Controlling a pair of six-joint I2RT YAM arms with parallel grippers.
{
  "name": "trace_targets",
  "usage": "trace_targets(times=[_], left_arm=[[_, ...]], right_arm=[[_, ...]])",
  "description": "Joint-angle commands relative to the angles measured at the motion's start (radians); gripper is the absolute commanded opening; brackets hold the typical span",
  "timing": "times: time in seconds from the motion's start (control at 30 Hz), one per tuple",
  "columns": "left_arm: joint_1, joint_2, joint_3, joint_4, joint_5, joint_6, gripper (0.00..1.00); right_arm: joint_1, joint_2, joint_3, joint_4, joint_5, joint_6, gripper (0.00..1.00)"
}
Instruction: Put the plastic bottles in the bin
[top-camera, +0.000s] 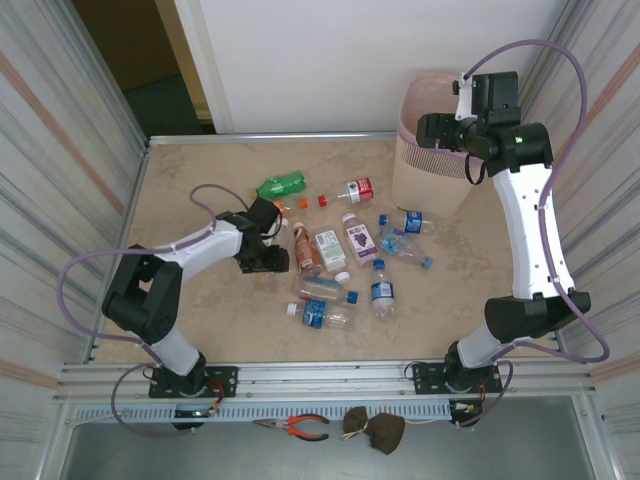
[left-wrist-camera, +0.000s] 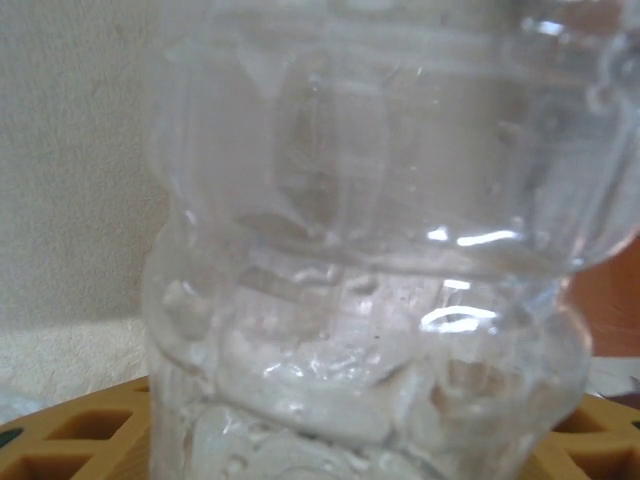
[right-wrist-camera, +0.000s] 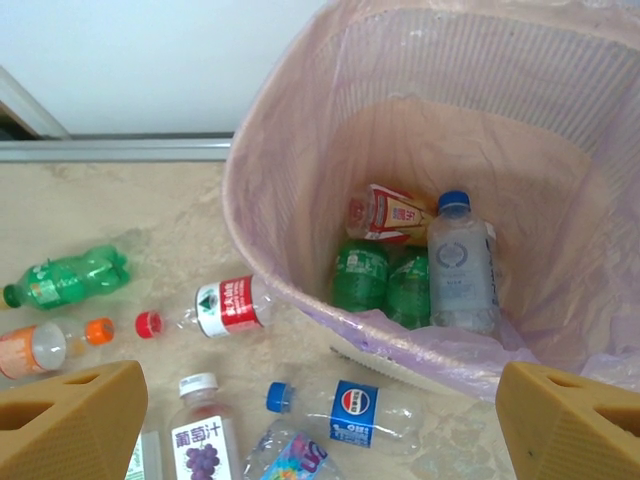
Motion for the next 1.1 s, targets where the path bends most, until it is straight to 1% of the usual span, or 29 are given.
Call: trace_targets(times=[0.0, 0.17, 0.33, 0.4, 0.63, 0.77, 0.93, 1.07], left_arm=[[0.007, -0.08, -0.008, -0.015, 0.016, 0.028, 0.58], [0.007, -0.185, -0.017, 0.04, 0.056, 0.065, 0.57], [0.007, -0.323, -0.057, 0.156, 0.124, 0.115, 0.53], [0.007, -0.376, -0.073, 0.213, 0.169, 0.137, 0.52], [0.007, -0.529, -0.132, 0.428, 0.329, 0.188, 0.52], [0.007, -0.585, -0.153, 0.556, 0.445, 0.194, 0.51], [0.007, -0.634, -0.162, 0.716, 0.566, 0.165, 0.51], [0.005, -0.646, -0.139, 0.809, 0.636, 0.141, 0.5]], right_arm=[[0.01, -0.042, 0.037, -0.003, -0.034, 0.027, 0.89], [0.01, -0.076, 0.012, 0.045, -0.123, 0.043, 0.89], [0.01, -0.153, -0.078, 0.178, -0.272, 0.062, 0.89], [0.01, -0.194, -0.132, 0.254, -0.339, 0.068, 0.9], [0.01, -0.35, -0.363, 0.587, -0.585, 0.108, 0.93], [0.012, -0.398, -0.431, 0.716, -0.691, 0.154, 0.94], [0.034, -0.423, -0.486, 0.848, -0.762, 0.225, 0.94], [0.095, -0.431, -0.514, 0.928, -0.829, 0.228, 0.96]])
